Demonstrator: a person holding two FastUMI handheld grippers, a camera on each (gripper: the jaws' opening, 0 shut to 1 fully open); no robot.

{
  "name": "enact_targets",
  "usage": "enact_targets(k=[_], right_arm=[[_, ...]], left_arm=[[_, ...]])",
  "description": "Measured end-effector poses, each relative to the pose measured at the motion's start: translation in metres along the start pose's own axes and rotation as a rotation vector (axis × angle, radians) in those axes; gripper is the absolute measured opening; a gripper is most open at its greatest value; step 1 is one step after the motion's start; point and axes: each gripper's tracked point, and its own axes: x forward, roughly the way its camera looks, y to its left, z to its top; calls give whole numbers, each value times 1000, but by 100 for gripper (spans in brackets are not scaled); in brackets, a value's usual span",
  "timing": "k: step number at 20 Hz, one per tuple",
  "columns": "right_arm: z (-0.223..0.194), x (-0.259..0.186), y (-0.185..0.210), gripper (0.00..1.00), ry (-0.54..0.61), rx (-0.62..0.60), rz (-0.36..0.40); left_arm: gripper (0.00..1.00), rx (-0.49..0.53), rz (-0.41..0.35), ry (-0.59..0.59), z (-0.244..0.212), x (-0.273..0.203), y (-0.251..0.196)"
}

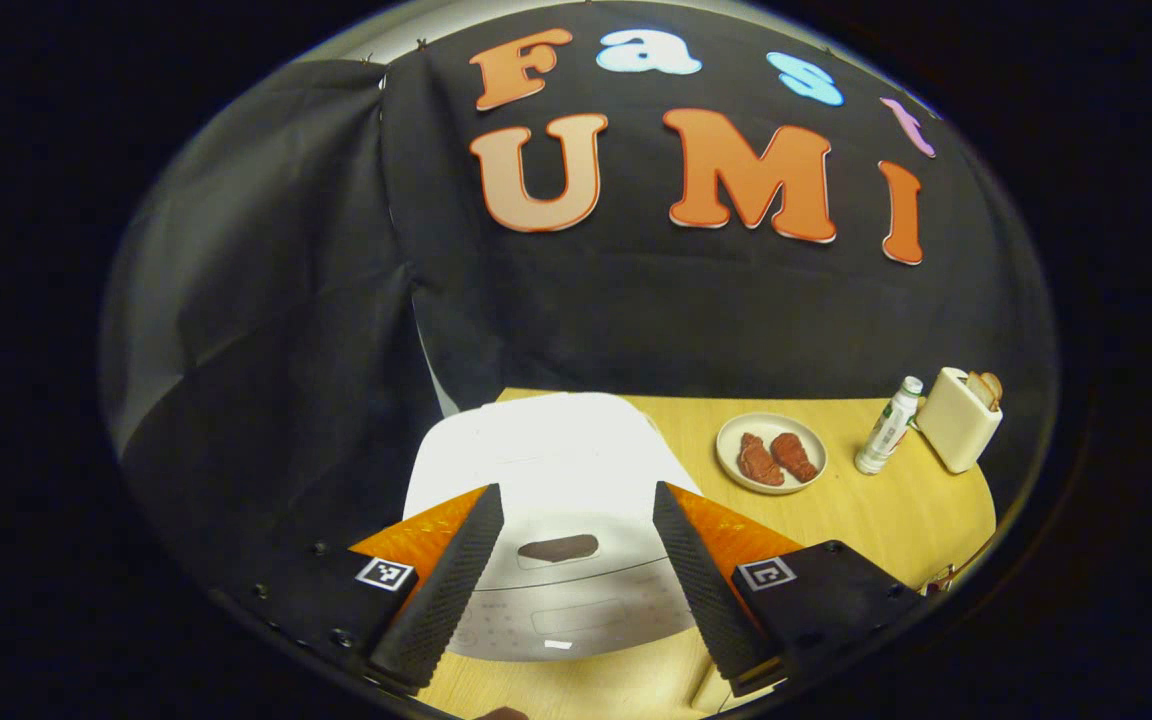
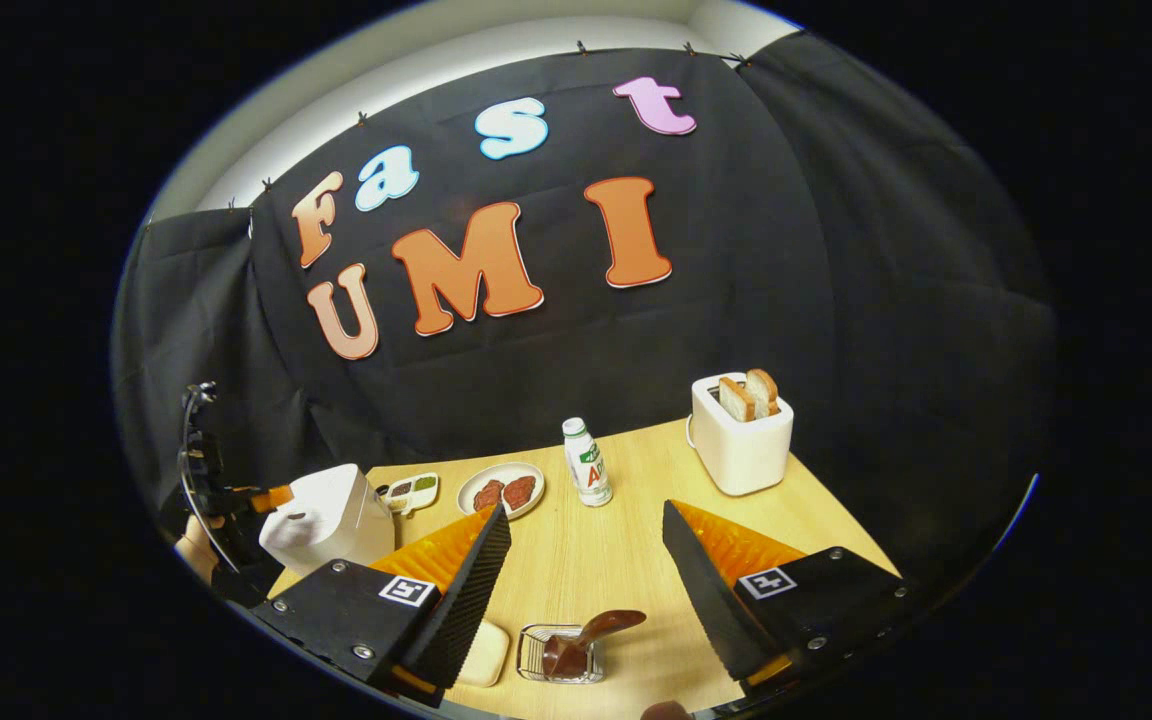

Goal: Close the left gripper, press the button to open the rice cooker; take a wooden spoon from the chopstick holder with the right hand, scoop a spoonful of rice and pour it into the rice cooker, then put the wooden spoon back into the chopstick holder.

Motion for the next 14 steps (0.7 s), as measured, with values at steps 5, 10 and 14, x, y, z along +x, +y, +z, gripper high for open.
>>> enact_targets(k=[5,10,14], right_arm=[[42,-7,4,95,-63,-72,-25],[76,-18,6,95,-131,-129,-53],[99,-29,9,95,-199,-160,-70]], left_arm=[[100,-50,-86,-177,89,-67,-15],[100,-96,-141,-324,154,-120,-19],[100,-119,-141,-385,179,-149,-11]])
